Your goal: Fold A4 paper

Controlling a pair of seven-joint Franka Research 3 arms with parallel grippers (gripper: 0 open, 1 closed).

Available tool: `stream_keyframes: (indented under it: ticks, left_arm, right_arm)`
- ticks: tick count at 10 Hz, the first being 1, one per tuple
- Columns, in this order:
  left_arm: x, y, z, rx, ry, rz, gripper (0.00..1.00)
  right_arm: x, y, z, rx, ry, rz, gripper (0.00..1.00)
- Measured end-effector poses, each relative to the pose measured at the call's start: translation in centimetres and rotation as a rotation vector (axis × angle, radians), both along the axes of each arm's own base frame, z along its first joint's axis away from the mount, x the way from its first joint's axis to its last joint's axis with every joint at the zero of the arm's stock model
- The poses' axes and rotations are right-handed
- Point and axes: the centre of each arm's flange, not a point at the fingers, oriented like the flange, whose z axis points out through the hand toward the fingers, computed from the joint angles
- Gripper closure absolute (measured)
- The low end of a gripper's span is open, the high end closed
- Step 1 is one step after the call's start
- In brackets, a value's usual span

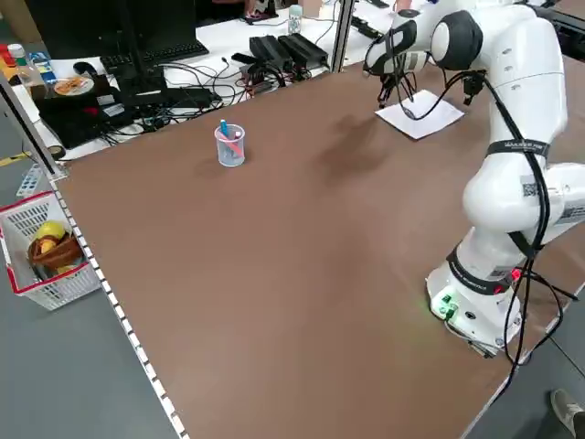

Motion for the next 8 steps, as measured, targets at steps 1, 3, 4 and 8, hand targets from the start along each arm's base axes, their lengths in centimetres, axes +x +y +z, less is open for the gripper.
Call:
stream_keyframes:
  ticks: [1,3,4,8]
  left_arm:
    - [-0.1,-0.2,-0.2,0.001,-0.002,-0.003,0.99]
    - [-0.5,-0.8,-0.5,0.004,-0.001,-0.007,0.99]
    - [-0.8,-1.1,-0.8,0.009,-0.001,-0.007,0.99]
    - [-0.8,-0.9,-2.7,0.017,-0.011,-0.002,0.99]
  right_arm:
    - [-0.2,0.4,-0.4,0.006,0.002,-0.010,0.98]
    - [-0.6,1.2,-1.0,0.014,0.000,-0.017,0.98]
    - [-0.8,1.6,-1.4,0.020,-0.002,-0.026,0.98]
    - [-1.1,2.3,-2.2,0.027,-0.005,-0.038,0.98]
